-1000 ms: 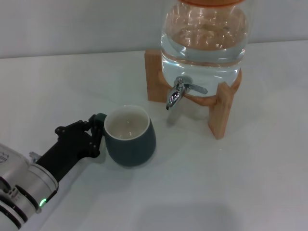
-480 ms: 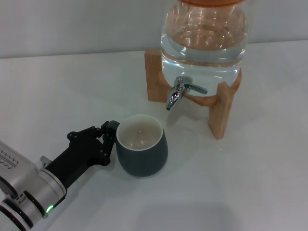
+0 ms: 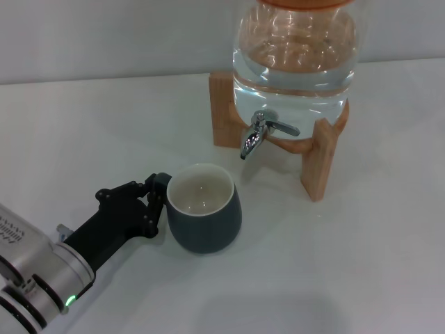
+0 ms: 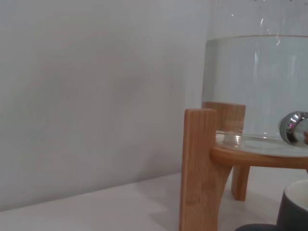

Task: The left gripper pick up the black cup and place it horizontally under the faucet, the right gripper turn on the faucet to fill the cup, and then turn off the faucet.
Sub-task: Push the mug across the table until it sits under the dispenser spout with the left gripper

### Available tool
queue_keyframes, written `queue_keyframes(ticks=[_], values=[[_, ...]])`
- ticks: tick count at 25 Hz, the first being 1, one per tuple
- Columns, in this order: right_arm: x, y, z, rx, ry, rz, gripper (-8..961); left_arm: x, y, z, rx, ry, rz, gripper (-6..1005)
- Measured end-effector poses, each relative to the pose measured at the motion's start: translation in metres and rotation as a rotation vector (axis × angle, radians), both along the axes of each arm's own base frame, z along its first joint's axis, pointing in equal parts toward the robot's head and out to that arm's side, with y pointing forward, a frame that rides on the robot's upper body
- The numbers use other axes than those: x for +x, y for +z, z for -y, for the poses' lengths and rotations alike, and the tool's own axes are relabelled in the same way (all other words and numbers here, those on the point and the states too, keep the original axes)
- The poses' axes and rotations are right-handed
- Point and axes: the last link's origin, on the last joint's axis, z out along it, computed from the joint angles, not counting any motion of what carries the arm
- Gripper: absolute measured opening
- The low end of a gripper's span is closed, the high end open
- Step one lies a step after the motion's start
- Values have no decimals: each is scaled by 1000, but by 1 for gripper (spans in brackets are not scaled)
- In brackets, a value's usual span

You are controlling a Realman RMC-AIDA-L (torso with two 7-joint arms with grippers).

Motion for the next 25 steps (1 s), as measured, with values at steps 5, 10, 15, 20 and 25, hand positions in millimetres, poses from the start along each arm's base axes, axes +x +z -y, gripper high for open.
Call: queue_keyframes(ticks=[5,10,15,20,25], values=[[0,-1,0,-1,-1,-1,840,1,1,-5,5,1,-8,103],[0,-2,1,-1,-2,-2,840,3,2,-10,10,-3,-14,103],[0,-2,1,-1,-3,-2,840,4,-1,-16,4,10,-35,103],[0,-3,1,-2,-2,-3,840,6,-3,-17,-4,8,-42,103],[0,-3,0,-1,-1,-3,840,6,-6,-21,-18,23,-67,103]])
